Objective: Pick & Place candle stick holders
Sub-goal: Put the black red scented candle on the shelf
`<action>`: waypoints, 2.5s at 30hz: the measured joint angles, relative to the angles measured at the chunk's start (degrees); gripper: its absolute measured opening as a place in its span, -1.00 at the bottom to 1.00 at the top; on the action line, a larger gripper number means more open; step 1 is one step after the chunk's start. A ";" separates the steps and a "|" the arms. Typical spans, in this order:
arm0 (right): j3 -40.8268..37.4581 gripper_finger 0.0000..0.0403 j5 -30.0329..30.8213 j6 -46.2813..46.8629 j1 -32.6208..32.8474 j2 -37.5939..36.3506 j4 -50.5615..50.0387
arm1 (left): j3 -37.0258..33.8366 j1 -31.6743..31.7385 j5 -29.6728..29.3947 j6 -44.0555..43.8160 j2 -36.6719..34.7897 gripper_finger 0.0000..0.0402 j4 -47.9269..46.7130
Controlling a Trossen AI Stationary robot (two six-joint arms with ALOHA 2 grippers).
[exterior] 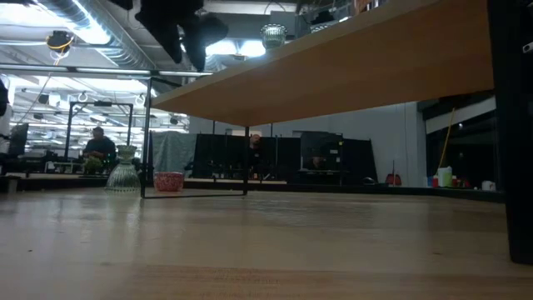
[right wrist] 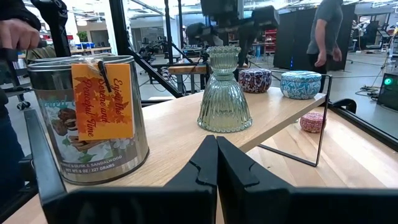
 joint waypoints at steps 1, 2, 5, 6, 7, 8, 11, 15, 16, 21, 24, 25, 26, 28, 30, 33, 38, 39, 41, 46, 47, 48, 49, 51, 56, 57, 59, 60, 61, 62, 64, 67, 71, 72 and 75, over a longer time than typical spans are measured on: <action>0.02 -1.00 0.00 0.00 -0.02 0.00 0.00 | -0.62 0.00 0.00 0.14 0.00 0.02 0.12; 0.02 -1.00 0.00 0.00 -0.02 0.00 -0.02 | -1.20 0.00 0.00 0.57 0.00 -0.03 0.37; 0.02 -1.00 0.00 0.00 -0.01 0.00 -0.02 | -2.47 0.00 0.01 1.80 0.00 -0.18 0.95; 0.02 -1.00 0.00 0.00 0.00 0.00 0.00 | -2.84 0.00 0.02 1.82 0.00 -0.22 1.57; 0.02 -1.00 0.00 0.00 0.00 0.00 -0.01 | -3.23 0.00 0.02 1.84 0.00 -0.26 2.35; 0.02 -1.00 0.00 0.00 -0.01 0.00 -0.02 | -3.63 0.00 0.02 1.90 0.00 -0.29 3.03; 0.01 -1.00 0.00 0.00 -0.02 0.00 -0.02 | -4.66 0.00 0.02 1.96 0.00 -0.39 4.28; 0.02 -1.00 0.00 0.00 0.00 0.00 -0.01 | -5.55 0.00 0.07 1.97 0.00 -0.50 5.59; 0.02 -1.00 0.00 0.00 -0.02 0.00 0.00 | -5.55 0.00 0.07 1.97 0.00 -0.52 5.79; 0.02 -1.00 0.00 0.00 -0.02 0.00 -0.02 | -5.55 0.00 0.07 1.97 0.00 -0.63 8.11; 0.02 -1.00 0.00 0.00 0.00 0.00 -0.02 | -5.55 0.00 0.07 1.97 0.00 -0.70 9.40; 0.01 -1.00 0.00 0.00 0.00 0.00 -0.01 | -5.55 0.00 0.07 1.97 0.00 -0.72 9.59; 0.02 -1.00 0.00 0.00 -0.02 0.00 -0.02 | -5.55 0.00 0.07 1.97 0.00 -0.75 9.71; 0.02 -1.00 0.00 0.00 -0.01 0.00 -0.01 | -5.55 0.00 0.07 1.97 0.00 -0.80 9.84; 0.02 -1.00 0.00 0.00 -0.01 0.00 0.00 | -5.55 0.00 0.07 1.97 0.00 -0.85 9.85; 0.02 -1.00 0.00 0.00 -0.01 0.00 -0.02 | -5.55 0.00 0.07 1.95 0.00 -0.92 10.02; 0.01 -1.00 0.00 0.00 -0.02 0.00 -0.02 | -5.55 0.00 0.07 1.97 0.00 -0.99 10.04; 0.02 -1.00 0.00 0.00 -0.02 0.00 -0.01 | -5.55 0.00 0.05 1.96 0.00 -0.99 10.06; 0.02 -1.00 0.00 0.00 -0.02 0.00 -0.01 | -5.55 0.00 -0.05 1.97 0.00 -0.99 10.06; 0.01 -1.00 0.00 0.00 -0.01 0.00 -0.01 | -5.55 0.17 -0.43 1.97 0.00 -0.99 10.09; 0.02 -1.00 0.00 0.00 -0.02 0.00 -0.02 | -5.56 0.17 -0.67 1.97 0.00 -0.99 10.09; 0.02 -1.00 0.00 0.00 0.00 0.00 -0.01 | -5.55 0.17 -1.00 1.97 0.00 -0.99 10.12; 0.02 -1.00 0.00 0.00 -0.01 0.00 -0.01 | -5.56 0.17 -1.53 1.97 0.00 -0.99 10.20; 0.02 -1.00 0.00 0.00 -0.02 0.00 -0.02 | -5.56 0.17 -2.55 1.99 0.00 -1.00 10.45; 0.02 -1.00 0.00 0.00 -0.02 0.00 -0.02 | -5.55 0.17 -3.80 1.99 0.00 -0.99 11.74; 0.02 -1.00 0.00 0.00 -0.02 0.00 -0.01 | -5.55 0.17 -3.82 1.99 0.02 -0.99 11.81; 0.02 -1.00 0.00 0.00 0.00 0.00 0.00 | -5.55 0.17 -4.17 1.99 0.41 -0.99 11.97; 0.02 -1.00 0.00 0.00 -0.02 0.00 -0.01 | -5.55 0.17 -4.56 1.99 0.70 -0.99 11.91; 0.02 -1.00 0.00 0.00 -0.02 0.00 -0.02 | -5.57 0.17 -5.06 1.99 1.01 -0.99 11.70; 0.01 -1.00 0.00 0.00 -0.02 0.00 -0.01 | -5.57 0.17 -5.82 1.99 1.26 -0.99 11.72; 0.02 -1.00 0.00 0.00 -0.02 0.00 0.00 | -5.57 0.17 -6.66 1.99 1.44 -0.99 11.72; 0.02 -1.00 0.00 0.00 0.00 0.00 -0.01 | -5.57 0.17 -7.02 2.48 1.93 -0.99 12.17; 0.02 -1.00 0.00 0.00 0.00 0.00 0.00 | -5.59 0.17 -9.28 2.97 1.97 -0.99 12.01; 0.02 -1.00 0.02 0.00 0.00 0.00 -0.02 | -5.59 0.19 -9.57 3.31 1.97 -0.99 11.97; 0.02 -1.00 0.02 0.00 -0.02 0.00 -0.01 | -5.59 0.17 -9.83 3.50 1.97 -0.99 11.90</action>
